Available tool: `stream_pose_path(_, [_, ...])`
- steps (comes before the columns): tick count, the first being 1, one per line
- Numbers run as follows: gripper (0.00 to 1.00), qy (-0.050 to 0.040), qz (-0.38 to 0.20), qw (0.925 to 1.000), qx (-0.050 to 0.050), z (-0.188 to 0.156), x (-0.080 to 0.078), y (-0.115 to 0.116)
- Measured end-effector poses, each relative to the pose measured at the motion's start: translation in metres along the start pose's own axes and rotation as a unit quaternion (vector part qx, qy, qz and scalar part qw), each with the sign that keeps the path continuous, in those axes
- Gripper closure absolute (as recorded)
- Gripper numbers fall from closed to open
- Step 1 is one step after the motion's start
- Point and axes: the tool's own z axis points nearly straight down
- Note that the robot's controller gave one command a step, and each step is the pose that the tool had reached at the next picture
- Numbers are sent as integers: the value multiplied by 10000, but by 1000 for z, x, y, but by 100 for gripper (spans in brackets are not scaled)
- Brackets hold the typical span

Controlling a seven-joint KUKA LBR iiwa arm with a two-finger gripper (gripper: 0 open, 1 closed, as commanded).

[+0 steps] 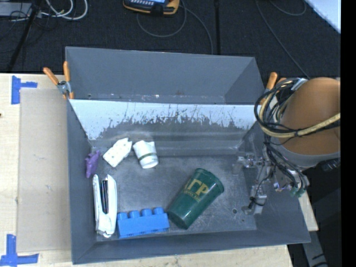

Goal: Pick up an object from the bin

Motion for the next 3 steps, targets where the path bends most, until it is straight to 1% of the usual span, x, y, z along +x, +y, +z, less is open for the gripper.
stream_pose_path(1, [0, -45, -10, 10000, 4, -4, -2, 0])
stream_pose_path(2, [0, -49, -20, 10000, 5, -2, -3, 1])
stream_pose_path(3, [0, -66, -683, 9976, 5, 54, -6, -2])
